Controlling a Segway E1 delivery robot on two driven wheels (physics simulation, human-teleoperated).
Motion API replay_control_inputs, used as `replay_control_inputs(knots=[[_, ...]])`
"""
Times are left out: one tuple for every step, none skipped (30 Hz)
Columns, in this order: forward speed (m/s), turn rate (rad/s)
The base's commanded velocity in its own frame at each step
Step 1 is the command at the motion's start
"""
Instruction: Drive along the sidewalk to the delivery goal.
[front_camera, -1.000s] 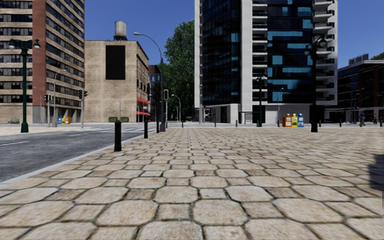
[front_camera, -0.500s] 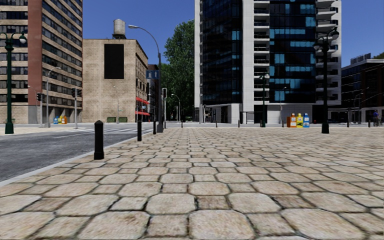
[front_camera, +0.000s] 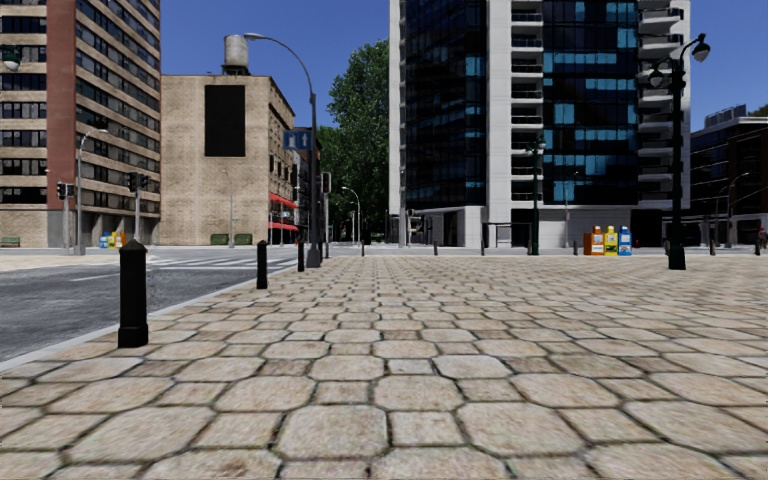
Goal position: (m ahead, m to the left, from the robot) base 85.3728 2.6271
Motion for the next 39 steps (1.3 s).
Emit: replay_control_inputs(knots=[[2.00, 0.00], [2.00, 0.00], [2.00, 0.00], [2.00, 0.00], [2.00, 0.00], [2.00, 0.00], [2.00, 0.00], [2.00, 0.00], [2.00, 0.00], [2.00, 0.00], [2.00, 0.00], [2.00, 0.00], [2.00, 0.00], [2.00, 0.00], [2.00, 0.00], [2.00, 0.00], [2.00, 0.00], [2.00, 0.00], [2.00, 0.00], [2.00, 0.00], [2.00, 0.00], [2.00, 0.00], [2.00, 0.00], [2.00, 0.00], [2.00, 0.00], [2.00, 0.00], [2.00, 0.00], [2.00, 0.00], [2.00, 0.00], [2.00, 0.00], [2.00, 0.00], [2.00, 0.00], [2.00, 0.00], [2.00, 0.00], [2.00, 0.00], [2.00, 0.00], [2.00, 0.00], [2.00, 0.00], [2.00, 0.00]])
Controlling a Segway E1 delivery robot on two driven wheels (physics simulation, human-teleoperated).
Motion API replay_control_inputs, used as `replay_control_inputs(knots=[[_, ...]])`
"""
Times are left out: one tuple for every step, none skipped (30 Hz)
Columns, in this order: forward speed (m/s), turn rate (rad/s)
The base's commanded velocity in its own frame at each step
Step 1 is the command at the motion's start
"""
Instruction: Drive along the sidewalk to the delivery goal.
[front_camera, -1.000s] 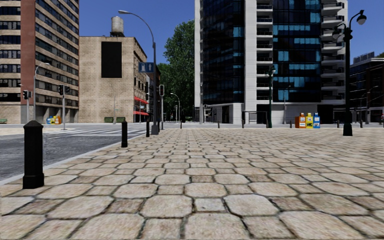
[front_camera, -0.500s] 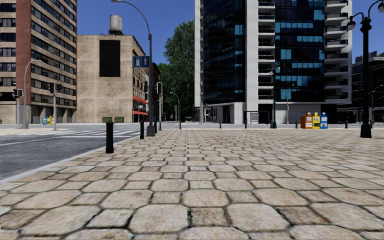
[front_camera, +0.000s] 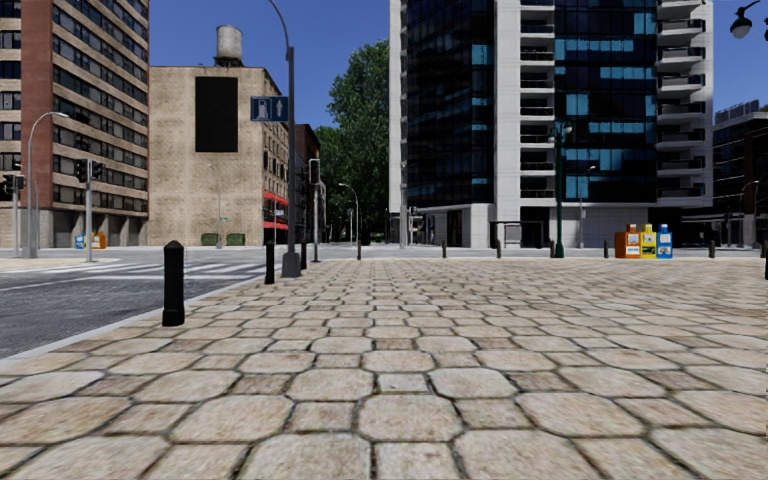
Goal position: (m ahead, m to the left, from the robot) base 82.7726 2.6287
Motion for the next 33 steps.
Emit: replay_control_inputs(knots=[[2.00, 0.00], [2.00, 0.00], [2.00, 0.00], [2.00, 0.00], [2.00, 0.00], [2.00, 0.00], [2.00, 0.00], [2.00, 0.00], [2.00, 0.00], [2.00, 0.00], [2.00, 0.00], [2.00, 0.00], [2.00, 0.00], [2.00, 0.00], [2.00, 0.00], [2.00, 0.00], [2.00, 0.00], [2.00, 0.00], [2.00, 0.00], [2.00, 0.00], [2.00, 0.00], [2.00, 0.00], [2.00, 0.00], [2.00, 0.00], [2.00, 0.00], [2.00, 0.00], [2.00, 0.00], [2.00, 0.00], [2.00, 0.00], [2.00, 0.00], [2.00, 0.00], [2.00, 0.00], [2.00, 0.00]])
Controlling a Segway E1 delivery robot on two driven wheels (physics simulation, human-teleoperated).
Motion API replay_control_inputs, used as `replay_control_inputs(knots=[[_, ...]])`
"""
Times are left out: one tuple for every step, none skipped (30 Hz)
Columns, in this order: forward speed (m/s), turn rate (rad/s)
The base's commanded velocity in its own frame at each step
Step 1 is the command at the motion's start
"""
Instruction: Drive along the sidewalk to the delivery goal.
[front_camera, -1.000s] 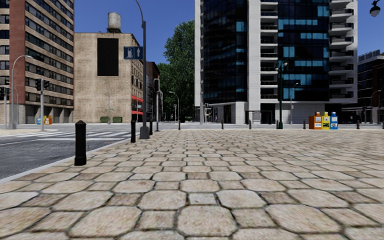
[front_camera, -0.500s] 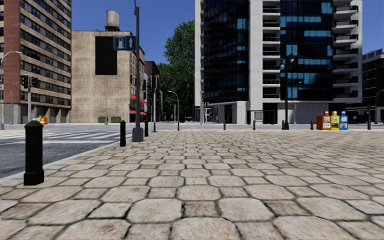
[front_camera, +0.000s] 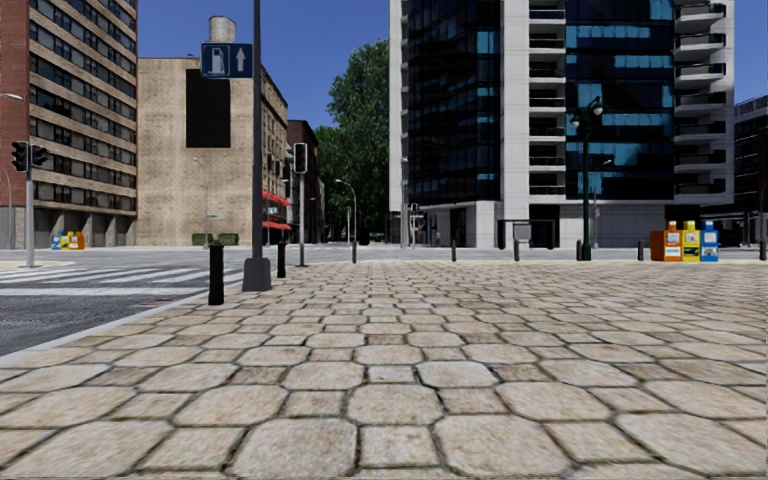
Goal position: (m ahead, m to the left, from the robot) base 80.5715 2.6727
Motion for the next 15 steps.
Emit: replay_control_inputs(knots=[[2.00, 0.00], [2.00, 0.00], [2.00, 0.00], [2.00, 0.00], [2.00, 0.00], [2.00, 0.00], [2.00, 0.00], [2.00, 0.00], [2.00, 0.00], [2.00, 0.00], [2.00, 0.00], [2.00, 0.00], [2.00, 0.00], [2.00, 0.00], [2.00, 0.00]])
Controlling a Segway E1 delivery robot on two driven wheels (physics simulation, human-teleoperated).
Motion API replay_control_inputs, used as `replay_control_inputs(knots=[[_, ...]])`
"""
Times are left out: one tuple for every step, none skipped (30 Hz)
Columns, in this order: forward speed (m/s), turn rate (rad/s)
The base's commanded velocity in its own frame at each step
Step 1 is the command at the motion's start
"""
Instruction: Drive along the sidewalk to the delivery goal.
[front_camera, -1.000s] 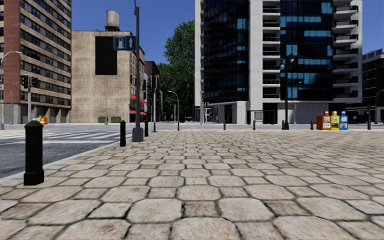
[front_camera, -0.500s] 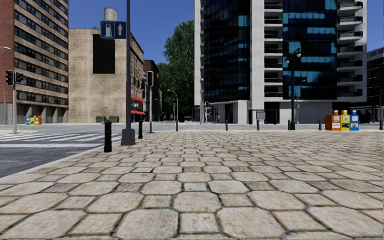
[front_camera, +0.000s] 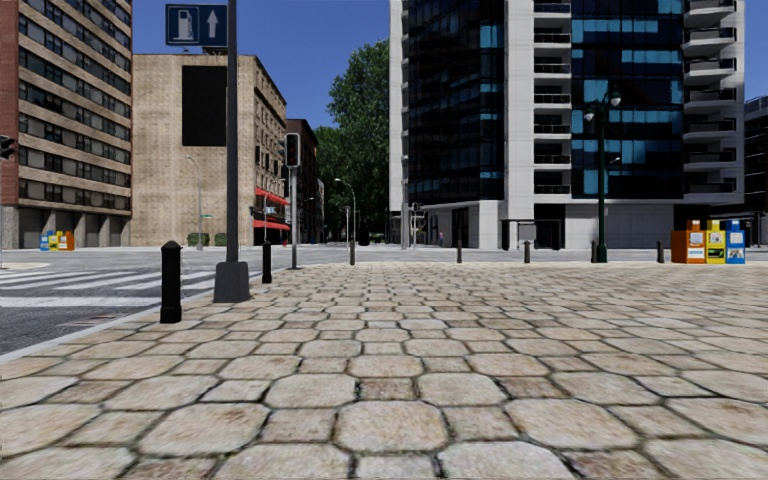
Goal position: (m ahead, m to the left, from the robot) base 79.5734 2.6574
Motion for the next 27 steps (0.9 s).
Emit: replay_control_inputs(knots=[[2.00, 0.00], [2.00, 0.00], [2.00, 0.00], [2.00, 0.00], [2.00, 0.00], [2.00, 0.00], [2.00, 0.00], [2.00, 0.00], [2.00, 0.00], [2.00, 0.00], [2.00, 0.00], [2.00, 0.00], [2.00, 0.00], [2.00, 0.00], [2.00, 0.00], [2.00, 0.00], [2.00, 0.00], [2.00, 0.00], [2.00, 0.00], [2.00, 0.00], [2.00, 0.00], [2.00, 0.00], [2.00, 0.00], [2.00, 0.00], [2.00, 0.00], [2.00, 0.00], [2.00, 0.00]])
